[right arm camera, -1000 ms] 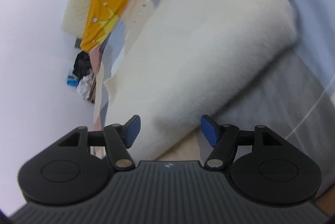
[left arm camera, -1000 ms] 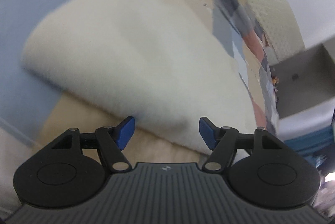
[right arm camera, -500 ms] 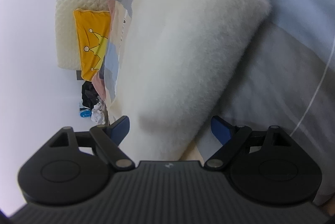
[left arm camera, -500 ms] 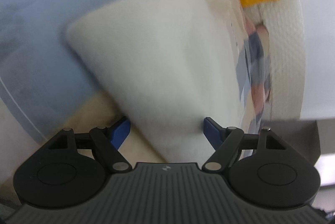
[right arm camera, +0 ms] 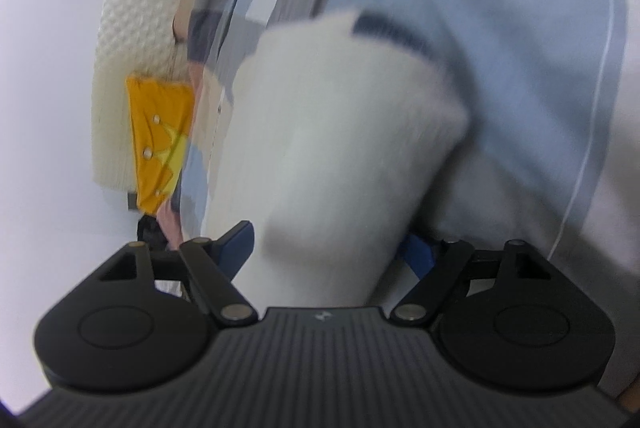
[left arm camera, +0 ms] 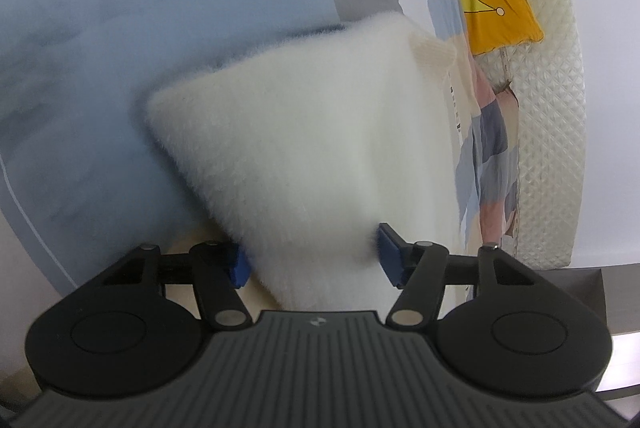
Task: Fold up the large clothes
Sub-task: 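Move both tools to the folded sweater edge and grasp it, then lift the folded sweater edge with both tools and fold it over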
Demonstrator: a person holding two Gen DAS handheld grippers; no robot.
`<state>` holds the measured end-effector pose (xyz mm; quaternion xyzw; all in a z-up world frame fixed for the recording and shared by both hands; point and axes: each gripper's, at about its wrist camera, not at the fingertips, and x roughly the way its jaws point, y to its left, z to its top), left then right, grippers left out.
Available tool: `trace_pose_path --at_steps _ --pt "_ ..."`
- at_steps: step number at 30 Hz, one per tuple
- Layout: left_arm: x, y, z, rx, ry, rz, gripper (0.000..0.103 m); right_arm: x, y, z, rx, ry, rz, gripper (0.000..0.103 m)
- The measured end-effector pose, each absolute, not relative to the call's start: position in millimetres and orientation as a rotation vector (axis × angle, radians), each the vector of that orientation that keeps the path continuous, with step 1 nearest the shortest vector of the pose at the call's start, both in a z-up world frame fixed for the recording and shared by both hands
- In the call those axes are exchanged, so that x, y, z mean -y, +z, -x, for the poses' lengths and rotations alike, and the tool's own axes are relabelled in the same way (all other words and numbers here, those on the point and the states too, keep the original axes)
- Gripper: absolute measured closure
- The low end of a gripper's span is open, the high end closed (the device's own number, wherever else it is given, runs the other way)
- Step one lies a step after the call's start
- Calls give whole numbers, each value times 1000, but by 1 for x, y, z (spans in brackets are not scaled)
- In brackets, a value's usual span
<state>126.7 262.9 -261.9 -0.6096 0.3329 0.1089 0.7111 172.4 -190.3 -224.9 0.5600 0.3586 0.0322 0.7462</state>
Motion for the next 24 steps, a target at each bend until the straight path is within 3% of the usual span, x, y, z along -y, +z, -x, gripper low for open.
trace_pose_path --at_steps 6,12,14,24 --pt "-266 -263 -137 -750 252 1318 45 196 -227 -171 -762 49 -1214 33" --pt "-264 -254 -137 -723 254 1267 62 197 -220 -175 -755 52 -1186 60" --pt "-263 -246 -137 -702 245 1241 67 197 -216 -174 -743 63 -1170 65" --pt "-258 -183 -149 -638 183 1065 73 199 -187 -175 -672 136 -1102 72"
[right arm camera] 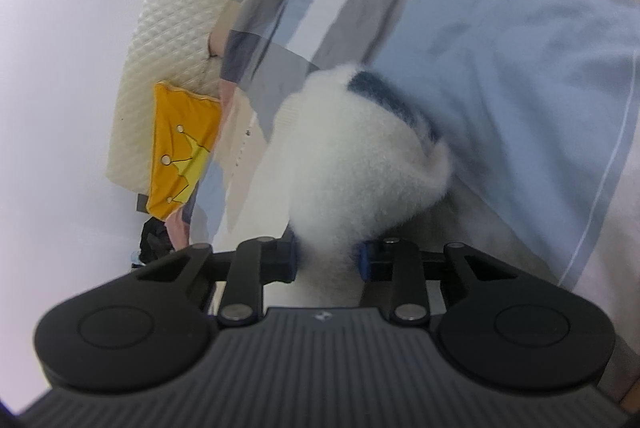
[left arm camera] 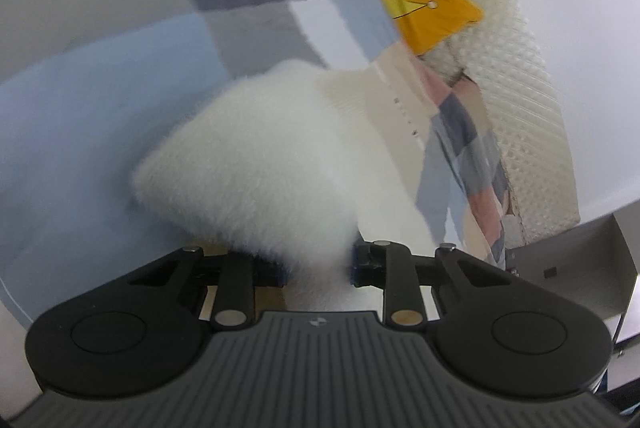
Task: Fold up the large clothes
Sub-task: 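Lift the folded sweater edge with both tools and fold it over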
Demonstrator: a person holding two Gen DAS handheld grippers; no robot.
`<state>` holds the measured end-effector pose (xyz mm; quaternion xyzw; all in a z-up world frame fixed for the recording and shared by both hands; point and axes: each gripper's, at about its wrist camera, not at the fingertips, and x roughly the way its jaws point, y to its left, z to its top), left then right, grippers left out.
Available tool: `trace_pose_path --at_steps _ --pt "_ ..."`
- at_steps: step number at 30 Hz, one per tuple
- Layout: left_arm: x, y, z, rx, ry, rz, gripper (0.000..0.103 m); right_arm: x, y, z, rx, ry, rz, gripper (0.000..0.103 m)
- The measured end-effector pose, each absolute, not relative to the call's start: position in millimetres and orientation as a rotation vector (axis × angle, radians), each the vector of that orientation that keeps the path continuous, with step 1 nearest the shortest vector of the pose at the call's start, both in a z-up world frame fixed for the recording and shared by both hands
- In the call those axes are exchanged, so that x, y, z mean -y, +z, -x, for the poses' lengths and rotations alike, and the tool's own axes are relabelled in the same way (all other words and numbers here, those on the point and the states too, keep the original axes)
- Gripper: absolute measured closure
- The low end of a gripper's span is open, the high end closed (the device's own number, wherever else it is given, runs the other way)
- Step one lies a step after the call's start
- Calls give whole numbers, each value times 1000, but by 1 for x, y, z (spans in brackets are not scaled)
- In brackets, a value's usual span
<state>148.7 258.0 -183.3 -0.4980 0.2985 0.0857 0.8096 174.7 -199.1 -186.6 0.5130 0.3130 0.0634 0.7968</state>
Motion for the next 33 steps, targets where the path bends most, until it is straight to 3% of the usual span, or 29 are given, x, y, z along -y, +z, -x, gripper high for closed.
trace_pose_path --at_steps 21,28,33 --pt "-229 -105 -26 -600 56 927 73 222 -101 -89 -642 178 -931 73" --pt "-230 -107 13 -618 49 993 73 233 -94 -60 -688 190 -924 73" --pt "-232 -106 -2 -621 53 1010 72 230 -90 -72 -713 157 -933 73"
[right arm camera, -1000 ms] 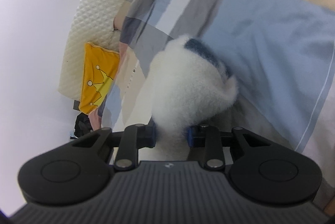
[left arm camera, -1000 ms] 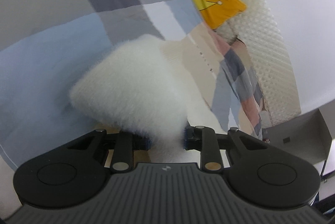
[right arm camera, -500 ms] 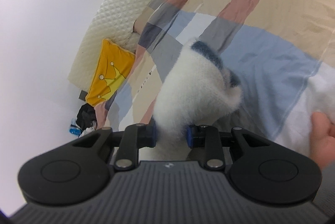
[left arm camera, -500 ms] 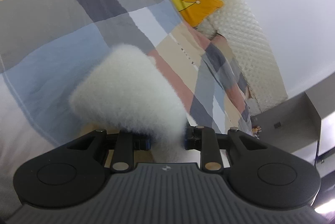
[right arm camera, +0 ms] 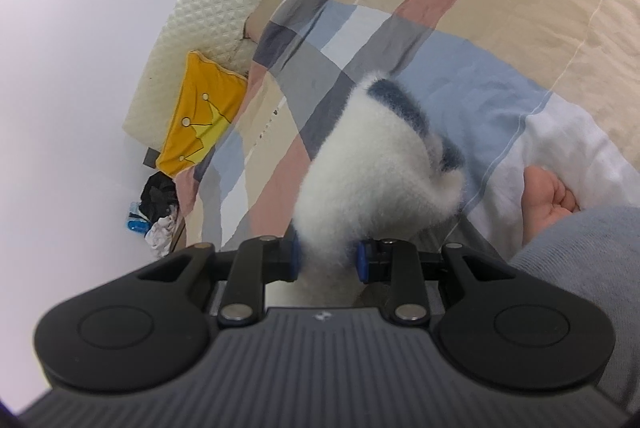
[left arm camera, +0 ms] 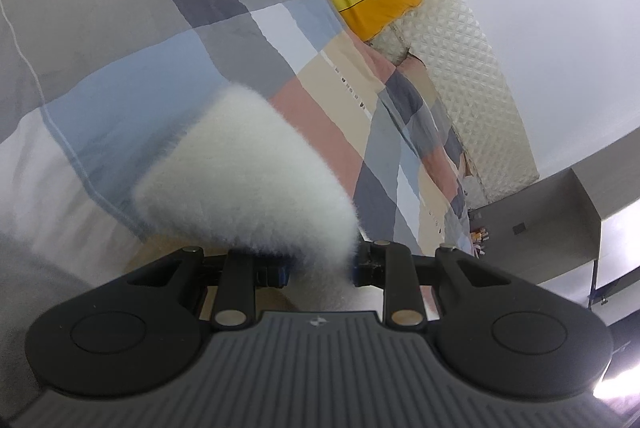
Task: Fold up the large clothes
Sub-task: 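Lift the folded sweater edge with both tools and fold it over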
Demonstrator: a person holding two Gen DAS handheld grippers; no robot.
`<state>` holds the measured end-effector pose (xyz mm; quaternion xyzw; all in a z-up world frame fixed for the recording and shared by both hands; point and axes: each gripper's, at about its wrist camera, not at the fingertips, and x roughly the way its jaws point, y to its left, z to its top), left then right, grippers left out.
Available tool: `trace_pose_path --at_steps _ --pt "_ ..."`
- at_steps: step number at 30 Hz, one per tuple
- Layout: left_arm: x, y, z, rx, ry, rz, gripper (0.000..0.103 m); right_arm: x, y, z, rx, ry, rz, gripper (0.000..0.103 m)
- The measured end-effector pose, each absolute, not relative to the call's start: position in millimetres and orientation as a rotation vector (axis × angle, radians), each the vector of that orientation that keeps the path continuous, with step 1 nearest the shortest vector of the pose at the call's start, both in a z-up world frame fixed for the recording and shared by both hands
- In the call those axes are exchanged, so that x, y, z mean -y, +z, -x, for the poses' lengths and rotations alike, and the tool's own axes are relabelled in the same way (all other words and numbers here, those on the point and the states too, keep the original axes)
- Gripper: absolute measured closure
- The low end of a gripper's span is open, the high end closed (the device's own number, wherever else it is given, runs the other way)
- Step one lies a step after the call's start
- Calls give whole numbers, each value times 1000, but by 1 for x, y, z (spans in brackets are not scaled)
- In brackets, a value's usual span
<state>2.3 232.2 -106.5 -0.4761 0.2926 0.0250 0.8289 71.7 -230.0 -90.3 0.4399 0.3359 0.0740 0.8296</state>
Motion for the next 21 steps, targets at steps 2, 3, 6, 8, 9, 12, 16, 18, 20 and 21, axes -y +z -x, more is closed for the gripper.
trace_pose_path --at_steps 2,3,6,8,9,12,16,18,20,21 --pt "-233 -103 -16 -627 71 1013 72 228 -89 -84 -726 135 -947 73" --pt "-234 -102 -24 -633 87 1024 72 227 -89 -94 -734 131 -963 73" --pt "-236 -101 -50 -647 118 1067 71 227 -93 -118 -769 90 -1020 72" --pt "-235 -100 -66 -645 144 1079 71 226 -96 -132 -776 71 -1046 72" --pt "-235 -101 -74 -644 155 1079 71 225 -98 -140 -777 60 -1056 72" --pt "-233 -103 -96 -649 186 1079 71 220 -103 -158 -782 33 -1071 72" --pt "-236 -117 -122 -667 215 1105 71 217 -117 -177 -800 10 -1099 72" --pt "-239 -126 -134 -675 220 1117 71 217 -125 -187 -814 -3 -1114 72" --pt "-241 -136 -145 -680 227 1120 71 216 -132 -194 -821 -6 -1113 72" --pt "-242 -140 -150 -682 227 1119 71 215 -135 -198 -823 -8 -1108 72"
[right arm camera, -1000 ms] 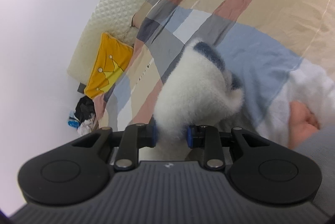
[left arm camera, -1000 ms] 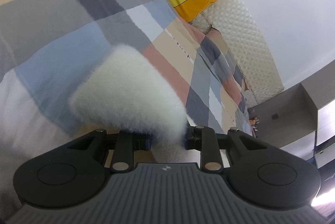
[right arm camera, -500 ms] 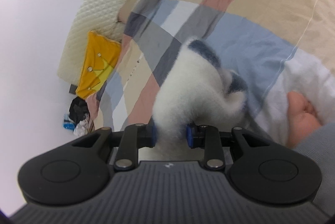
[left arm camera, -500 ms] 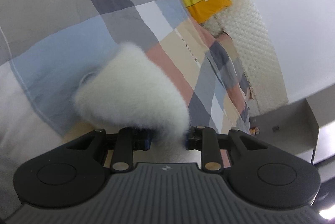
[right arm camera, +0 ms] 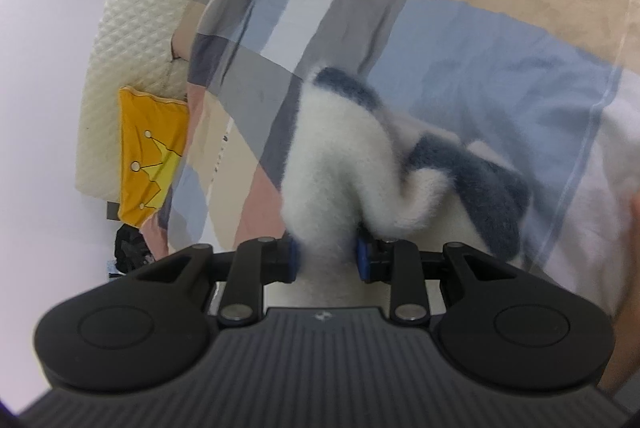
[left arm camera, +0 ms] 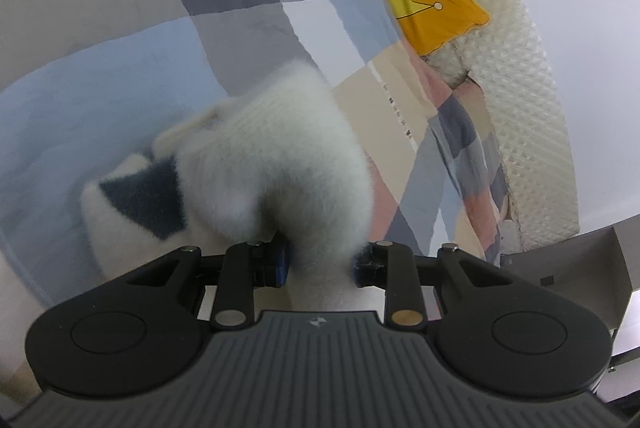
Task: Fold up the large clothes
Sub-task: 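Lift the folded sweater edge with both tools and fold it over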
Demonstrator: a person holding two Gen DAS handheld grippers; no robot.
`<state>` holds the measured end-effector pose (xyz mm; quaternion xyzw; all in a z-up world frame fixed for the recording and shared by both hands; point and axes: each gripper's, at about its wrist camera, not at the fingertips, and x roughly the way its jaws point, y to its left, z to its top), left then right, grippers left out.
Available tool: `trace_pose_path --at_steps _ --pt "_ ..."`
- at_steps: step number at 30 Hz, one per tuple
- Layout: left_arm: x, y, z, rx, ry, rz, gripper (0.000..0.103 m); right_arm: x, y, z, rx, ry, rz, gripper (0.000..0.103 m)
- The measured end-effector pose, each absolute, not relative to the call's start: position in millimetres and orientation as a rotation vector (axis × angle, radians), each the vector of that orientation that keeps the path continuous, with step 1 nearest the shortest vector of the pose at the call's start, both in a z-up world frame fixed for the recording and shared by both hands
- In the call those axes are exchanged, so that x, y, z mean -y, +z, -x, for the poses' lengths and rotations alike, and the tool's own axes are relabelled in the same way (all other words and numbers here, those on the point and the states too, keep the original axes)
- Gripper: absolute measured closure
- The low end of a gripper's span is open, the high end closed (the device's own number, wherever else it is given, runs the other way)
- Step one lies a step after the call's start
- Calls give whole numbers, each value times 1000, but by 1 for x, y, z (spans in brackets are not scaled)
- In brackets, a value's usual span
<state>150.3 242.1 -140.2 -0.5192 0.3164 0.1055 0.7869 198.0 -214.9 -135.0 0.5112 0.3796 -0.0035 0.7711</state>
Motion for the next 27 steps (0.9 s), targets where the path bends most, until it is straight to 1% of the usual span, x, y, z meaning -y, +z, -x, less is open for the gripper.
trace_pose_path --at_steps 12,16,22,27 --pt "-256 -184 -203 -657 159 1102 70 217 -172 -234 -821 33 -1145 72" --pt "-254 -191 -211 -643 152 1072 68 213 -174 -238 -803 61 -1096 71" --pt "-250 -189 -210 -634 139 1026 68 213 -175 -235 -785 78 -1077 71" --pt "-249 -185 -202 -632 126 1020 67 217 -175 -230 -769 102 -1109 68"
